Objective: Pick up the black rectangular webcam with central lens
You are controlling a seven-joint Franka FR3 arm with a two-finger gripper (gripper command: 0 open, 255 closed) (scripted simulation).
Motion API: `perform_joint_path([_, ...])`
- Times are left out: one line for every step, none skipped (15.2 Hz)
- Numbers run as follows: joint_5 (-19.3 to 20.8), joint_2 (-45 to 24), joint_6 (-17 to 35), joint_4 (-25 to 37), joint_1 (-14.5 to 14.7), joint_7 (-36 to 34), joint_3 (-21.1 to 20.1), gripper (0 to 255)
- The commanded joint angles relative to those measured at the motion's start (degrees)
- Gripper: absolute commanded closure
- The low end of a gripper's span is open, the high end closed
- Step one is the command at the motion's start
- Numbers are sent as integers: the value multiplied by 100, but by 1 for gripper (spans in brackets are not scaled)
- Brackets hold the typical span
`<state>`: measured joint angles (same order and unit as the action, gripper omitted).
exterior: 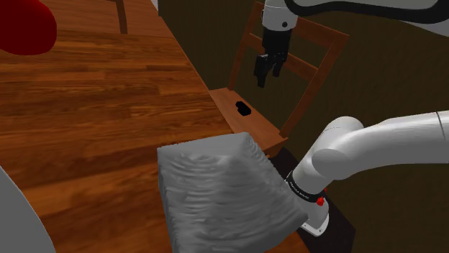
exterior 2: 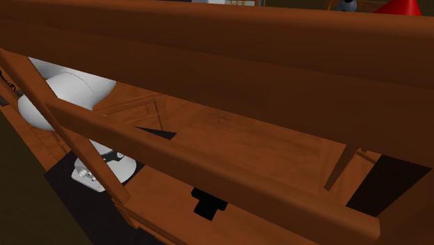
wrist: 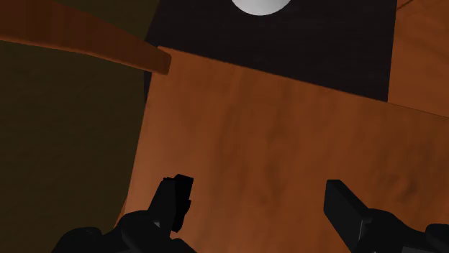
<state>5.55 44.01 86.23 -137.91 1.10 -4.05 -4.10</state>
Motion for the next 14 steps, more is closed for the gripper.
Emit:
perform_joint_path([0, 0, 0, 0, 0, 0, 0, 0])
perform_joint_path([23, -45, 214, -128, -45, 3, 73, 0])
perform_joint_path([46, -99, 429, -250, -91, 7, 147, 0])
perform_joint_path([69, -163, 647, -364, -138, 10, 221, 0])
perform_joint_path([91, -236, 867, -471, -186, 15, 295, 0])
perform_joint_path([112, -319, 1090, -570, -233, 20, 369, 0])
perform_joint_path([133, -412, 1314, -662, -281, 26, 443, 0])
perform_joint_path([152, -515, 1540, -746, -329, 33, 518, 0])
perform_joint_path([170, -628, 1768, -822, -375, 40, 594, 0])
perform_joint_path([186, -751, 1997, -891, -421, 49, 670, 0])
perform_joint_path([199, -883, 2228, -951, -465, 59, 745, 0])
perform_joint_path([210, -1025, 2459, -1002, -508, 71, 822, 0])
perform_joint_path([217, -1177, 2691, -1045, -549, 85, 898, 0])
perform_joint_path([219, -1337, 2924, -1080, -589, 102, 974, 0])
